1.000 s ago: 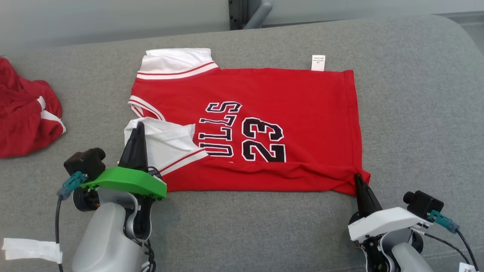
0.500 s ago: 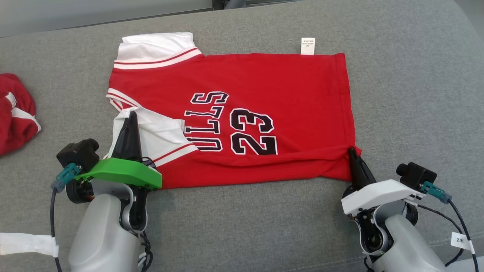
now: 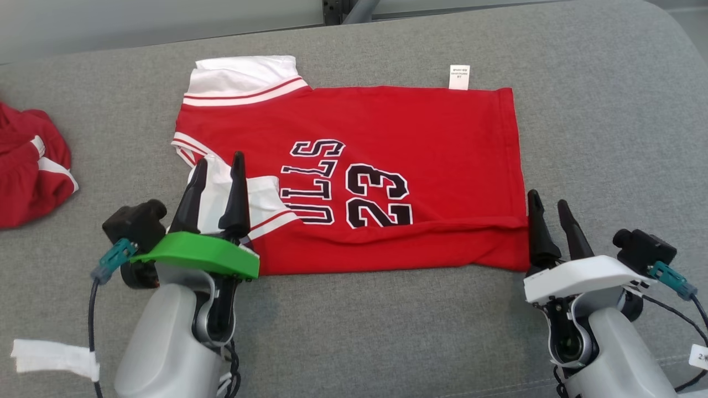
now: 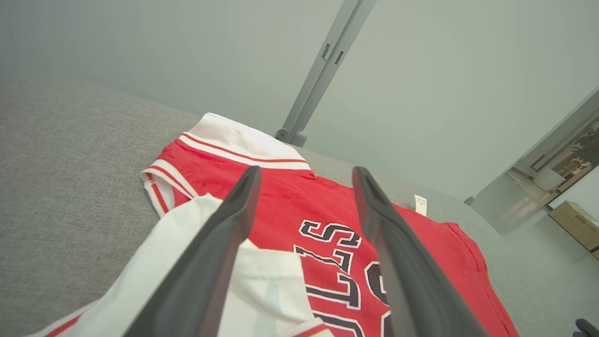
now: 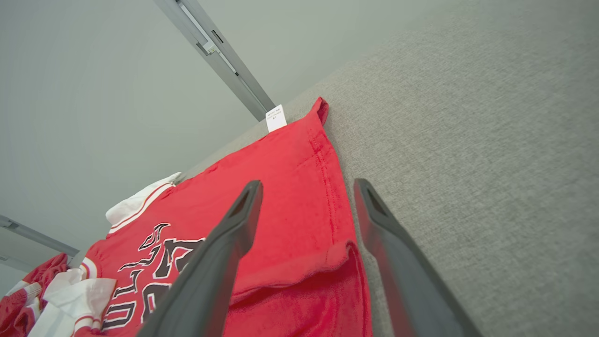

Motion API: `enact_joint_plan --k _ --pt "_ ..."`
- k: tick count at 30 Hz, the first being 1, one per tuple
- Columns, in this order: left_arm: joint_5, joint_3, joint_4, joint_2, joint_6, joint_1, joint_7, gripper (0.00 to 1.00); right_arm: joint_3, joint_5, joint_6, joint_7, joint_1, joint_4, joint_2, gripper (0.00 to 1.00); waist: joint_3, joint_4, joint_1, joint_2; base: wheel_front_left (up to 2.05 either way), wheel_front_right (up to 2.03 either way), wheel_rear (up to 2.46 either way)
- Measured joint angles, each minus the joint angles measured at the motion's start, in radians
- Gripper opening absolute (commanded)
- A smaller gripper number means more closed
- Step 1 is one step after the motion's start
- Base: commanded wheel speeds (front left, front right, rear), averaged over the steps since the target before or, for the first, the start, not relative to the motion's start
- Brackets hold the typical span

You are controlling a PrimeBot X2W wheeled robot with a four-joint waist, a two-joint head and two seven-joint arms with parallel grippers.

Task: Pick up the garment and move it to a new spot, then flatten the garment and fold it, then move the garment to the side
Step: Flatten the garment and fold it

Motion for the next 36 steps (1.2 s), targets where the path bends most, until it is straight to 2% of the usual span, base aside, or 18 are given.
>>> enact_joint_plan --k 6,10,13,21,30,31,33,34,35,36 --pt "-0.015 0.069 -0.03 0.026 0.0 0.139 -0.001 1.0 -0.061 -0.091 0.0 0.0 0.105 -0.08 -0.001 1.0 -0.026 0.014 0.0 0.0 0.0 0.0 0.0" --pt "-0.02 0.128 -0.004 0.038 0.0 0.229 -0.001 1.0 -0.076 -0.119 0.0 0.0 0.175 -0.108 0.0 1.0 -0.039 0.027 0.0 0.0 0.0 0.0 0.0" --pt "-0.024 0.139 0.041 0.04 0.01 0.263 0.007 1.0 -0.074 -0.132 0.0 0.0 0.216 -0.117 0.0 1.0 -0.049 0.035 0.0 0.0 0.0 0.0 0.0" --pt "-0.07 0.131 0.151 0.036 0.033 0.212 0.122 1.0 -0.036 -0.15 0.0 0.0 0.246 -0.126 0.0 1.0 -0.056 0.036 0.0 0.0 0.0 0.0 0.0" --pt "-0.083 0.143 0.258 0.06 0.047 0.122 0.161 0.98 0.012 -0.151 0.0 0.0 0.24 -0.122 0.0 1.0 -0.039 0.001 0.0 0.0 0.0 0.0 0.0" --pt "-0.082 0.141 0.269 0.065 0.05 0.114 0.167 0.83 0.016 -0.151 0.0 0.0 0.24 -0.121 0.0 1.0 -0.037 -0.004 0.0 0.0 0.0 0.0 0.0" --pt "-0.082 0.137 0.29 0.072 0.051 0.1 0.173 0.45 0.022 -0.151 0.0 0.0 0.24 -0.115 0.0 1.0 -0.033 -0.012 0.0 0.0 0.0 0.0 0.0" --pt "-0.082 0.138 0.297 0.075 0.051 0.096 0.173 0.32 0.026 -0.15 0.0 0.0 0.24 -0.111 0.0 1.0 -0.032 -0.016 0.0 0.0 0.0 0.0 0.0" --pt "-0.082 0.138 0.303 0.078 0.05 0.094 0.171 0.0 0.03 -0.15 0.0 0.0 0.24 -0.105 0.0 1.0 -0.03 -0.018 0.0 0.0 0.0 0.0 0.0" --pt "-0.082 0.136 0.307 0.081 0.048 0.092 0.165 0.0 0.035 -0.15 0.0 0.0 0.24 -0.097 0.0 1.0 -0.029 -0.02 0.0 0.0 0.0 0.0 0.0"
